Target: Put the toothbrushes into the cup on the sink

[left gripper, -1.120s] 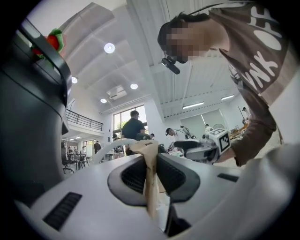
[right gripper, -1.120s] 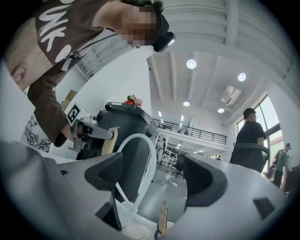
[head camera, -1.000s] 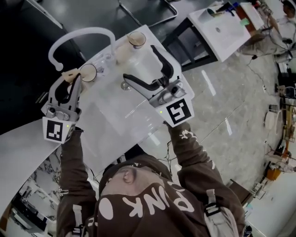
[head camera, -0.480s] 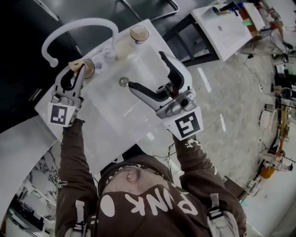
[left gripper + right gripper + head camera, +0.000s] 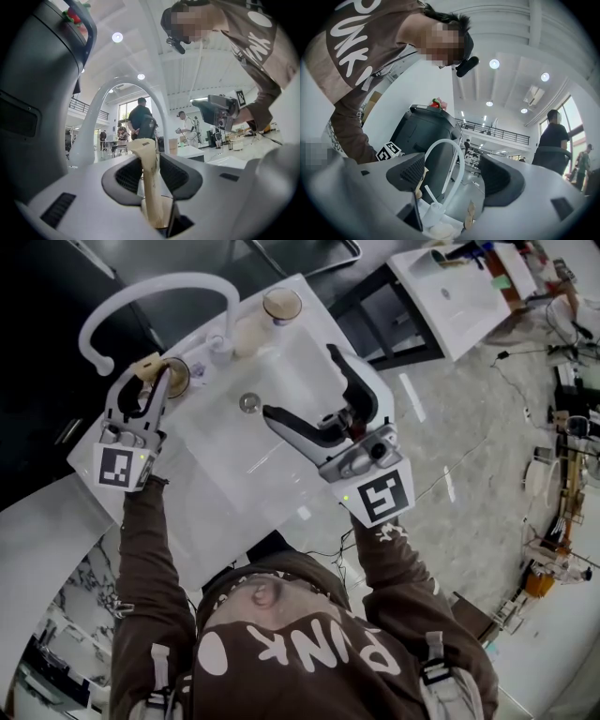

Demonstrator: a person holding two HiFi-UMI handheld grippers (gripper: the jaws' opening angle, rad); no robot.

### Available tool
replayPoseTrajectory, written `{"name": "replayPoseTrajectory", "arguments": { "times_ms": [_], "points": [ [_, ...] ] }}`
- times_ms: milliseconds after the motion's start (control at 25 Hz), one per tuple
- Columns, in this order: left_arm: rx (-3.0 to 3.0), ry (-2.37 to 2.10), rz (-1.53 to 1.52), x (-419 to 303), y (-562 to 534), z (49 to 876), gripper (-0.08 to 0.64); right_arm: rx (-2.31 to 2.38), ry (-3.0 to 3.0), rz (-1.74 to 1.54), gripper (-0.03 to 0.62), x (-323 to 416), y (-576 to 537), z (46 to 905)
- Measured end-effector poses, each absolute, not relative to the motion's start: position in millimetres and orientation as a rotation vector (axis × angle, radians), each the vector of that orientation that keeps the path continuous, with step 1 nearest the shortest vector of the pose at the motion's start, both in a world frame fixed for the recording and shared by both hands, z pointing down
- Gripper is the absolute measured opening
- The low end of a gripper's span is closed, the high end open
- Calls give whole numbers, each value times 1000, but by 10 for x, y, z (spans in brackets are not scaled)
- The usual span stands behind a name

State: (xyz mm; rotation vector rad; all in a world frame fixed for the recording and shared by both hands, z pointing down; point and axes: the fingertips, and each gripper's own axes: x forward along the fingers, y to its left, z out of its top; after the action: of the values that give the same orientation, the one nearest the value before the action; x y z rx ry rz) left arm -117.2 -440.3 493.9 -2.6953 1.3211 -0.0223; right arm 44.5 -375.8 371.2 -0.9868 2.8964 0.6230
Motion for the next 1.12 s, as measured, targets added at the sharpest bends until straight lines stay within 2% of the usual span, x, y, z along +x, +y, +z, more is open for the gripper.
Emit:
{"name": "replayPoseTrajectory", "arguments": {
  "times_ms": [160,320,640,1120],
  "points": [
    [-2703,1287,26,-1189,-4347,4816,206,-978,2889,616,364,384,-3739,3691],
    [-2706,1244,26,-1173,-4282,4727,264,-963,2887,615,364,308,-3715,3669],
    [-2720,1166,6,-1171,-3953,4444,275,-950,2865,639,364,189,-3584,3542],
    [-2634,972,7,-1252,-2778,3461,275,-992,2812,683,365,-89,-2761,3289]
  ]
}}
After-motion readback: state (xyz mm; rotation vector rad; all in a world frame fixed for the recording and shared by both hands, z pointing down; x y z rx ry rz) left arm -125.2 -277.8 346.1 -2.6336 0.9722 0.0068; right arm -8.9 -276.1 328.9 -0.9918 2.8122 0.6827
